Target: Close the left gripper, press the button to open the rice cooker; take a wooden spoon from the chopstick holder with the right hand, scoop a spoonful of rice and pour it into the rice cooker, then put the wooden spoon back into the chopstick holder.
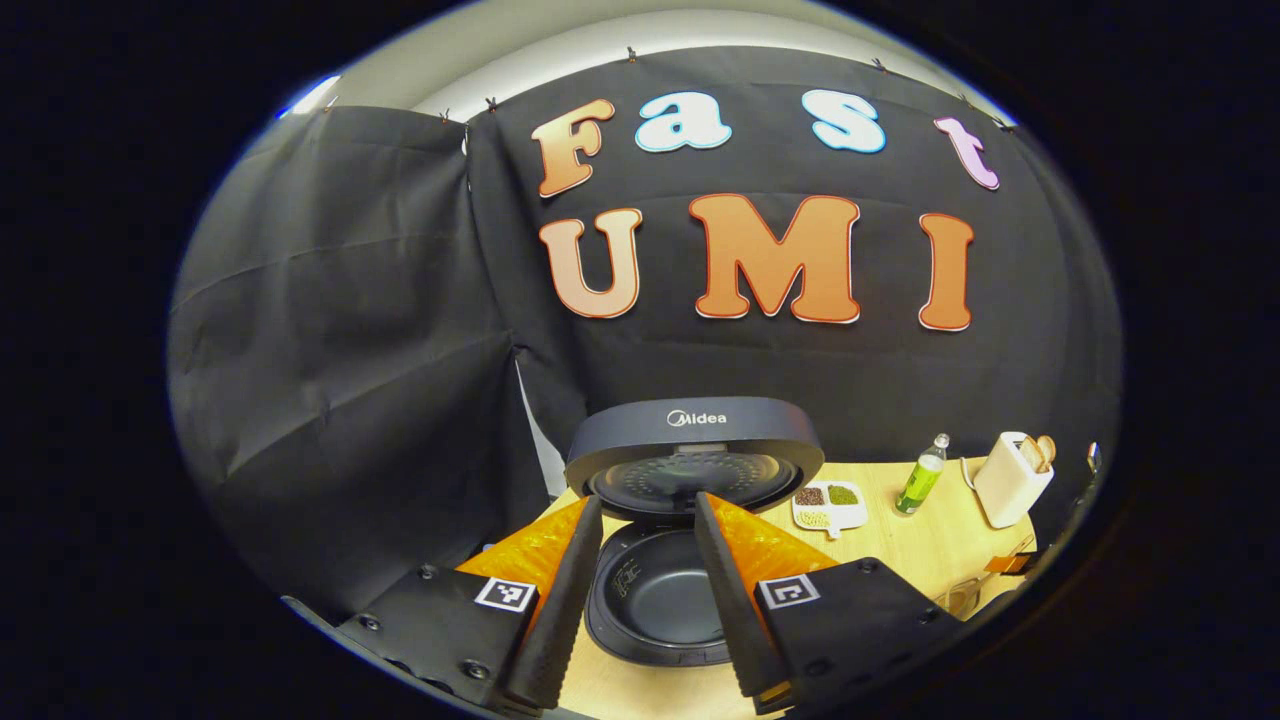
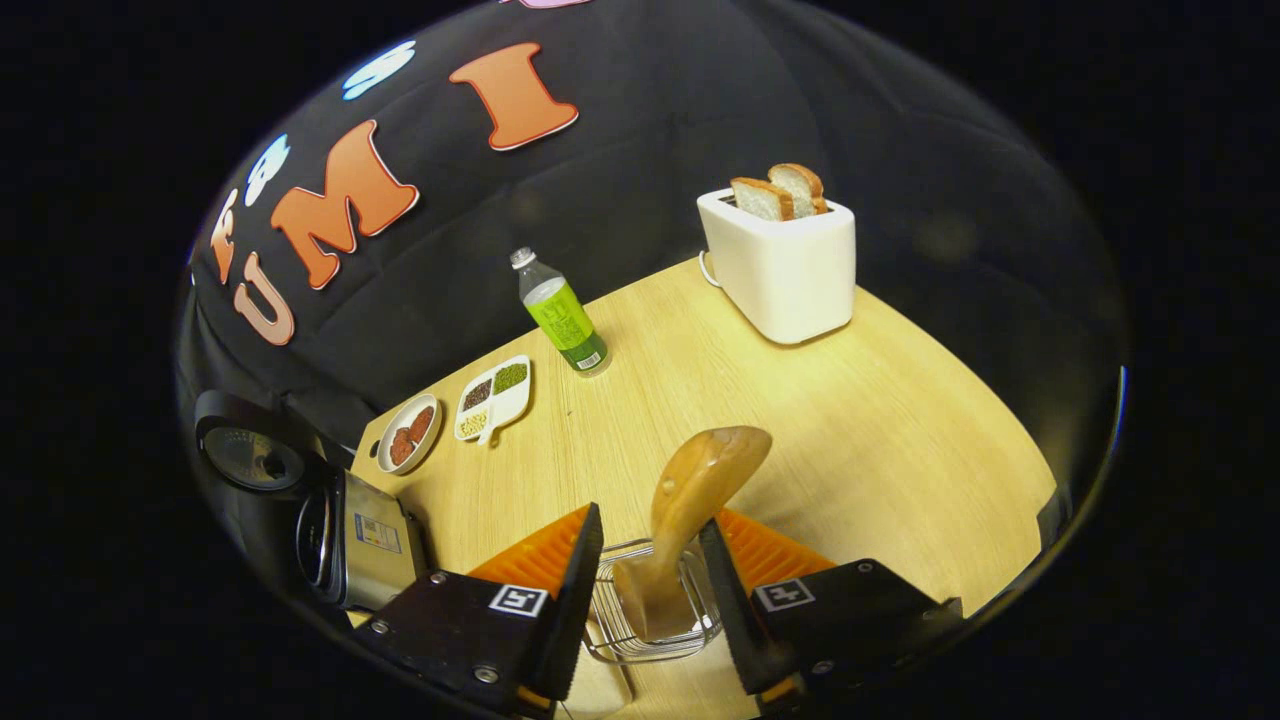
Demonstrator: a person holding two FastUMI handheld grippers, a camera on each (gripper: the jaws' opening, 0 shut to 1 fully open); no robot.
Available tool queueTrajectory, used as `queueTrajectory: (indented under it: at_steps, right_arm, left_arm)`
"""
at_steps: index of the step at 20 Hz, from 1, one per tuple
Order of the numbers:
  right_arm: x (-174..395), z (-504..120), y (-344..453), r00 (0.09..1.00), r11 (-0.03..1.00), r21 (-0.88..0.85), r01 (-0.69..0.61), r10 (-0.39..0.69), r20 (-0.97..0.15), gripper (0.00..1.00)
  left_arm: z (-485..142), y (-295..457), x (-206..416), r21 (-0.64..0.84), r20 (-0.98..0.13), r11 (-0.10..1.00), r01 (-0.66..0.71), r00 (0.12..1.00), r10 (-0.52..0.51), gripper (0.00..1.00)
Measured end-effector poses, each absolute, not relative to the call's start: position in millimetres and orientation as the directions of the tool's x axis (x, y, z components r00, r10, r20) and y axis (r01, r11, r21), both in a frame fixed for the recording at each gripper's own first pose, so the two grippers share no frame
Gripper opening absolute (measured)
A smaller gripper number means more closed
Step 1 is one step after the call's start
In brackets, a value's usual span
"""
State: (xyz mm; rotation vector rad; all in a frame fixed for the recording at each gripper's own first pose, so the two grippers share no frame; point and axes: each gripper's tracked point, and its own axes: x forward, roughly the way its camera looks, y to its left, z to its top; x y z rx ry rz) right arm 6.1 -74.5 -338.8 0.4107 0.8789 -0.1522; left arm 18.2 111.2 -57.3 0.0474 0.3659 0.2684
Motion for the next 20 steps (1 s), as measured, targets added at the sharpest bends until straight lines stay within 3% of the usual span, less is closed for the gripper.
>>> queueTrajectory:
  at_steps: [2,3,4,5,8,10,12,13,18,20]
  right_arm:
    - [4.0,-348.3,-80.1,0.613,0.915,0.250,0.316,0.004,-0.790,0.45]
    - [2.3,-349.4,-80.1,0.607,0.915,0.239,0.325,-0.008,-0.794,0.27]
    - [2.5,-348.8,-79.5,0.610,0.912,0.245,0.329,-0.007,-0.792,0.26]
    - [2.2,-347.5,-76.3,0.613,0.907,0.258,0.333,0.000,-0.790,0.14]
    - [-1.2,-346.7,-76.7,0.622,0.907,0.258,0.332,-0.005,-0.783,0.15]
    - [-6.9,-345.0,-77.9,0.628,0.908,0.252,0.335,-0.016,-0.778,0.13]
    - [-12.5,-338.8,-79.2,0.641,0.906,0.247,0.343,-0.034,-0.767,0.11]
    - [-15.4,-335.4,-79.8,0.651,0.904,0.247,0.348,-0.044,-0.758,0.11]
    - [-16.8,-296.1,-80.3,0.720,0.893,0.278,0.355,-0.071,-0.691,0.08]
    - [-16.9,-272.3,-83.2,0.755,0.892,0.285,0.351,-0.090,-0.650,0.09]
  left_arm:
    - [-59.3,110.5,15.7,0.102,-0.350,0.964,-0.245,0.898,0.265,0.62]
    - [-59.6,111.2,14.8,0.108,-0.351,0.964,-0.244,0.897,0.267,0.62]
    - [-61.1,110.6,13.8,0.110,-0.352,0.964,-0.241,0.898,0.265,0.71]
    - [-61.2,109.8,14.1,0.110,-0.352,0.965,-0.238,0.899,0.262,0.71]
    - [-65.0,108.6,11.0,0.108,-0.363,0.969,-0.221,0.899,0.245,0.72]
    - [-67.3,107.8,10.3,0.110,-0.368,0.972,-0.208,0.900,0.235,0.62]
    - [-68.2,103.3,8.2,0.116,-0.362,0.974,-0.195,0.905,0.225,0.62]
    - [-69.4,100.1,7.3,0.117,-0.359,0.975,-0.188,0.908,0.218,0.67]
    - [-70.2,92.5,15.5,0.118,-0.340,0.980,-0.160,0.921,0.192,0.62]
    - [-67.3,90.9,18.7,0.106,-0.323,0.982,-0.154,0.929,0.181,0.67]
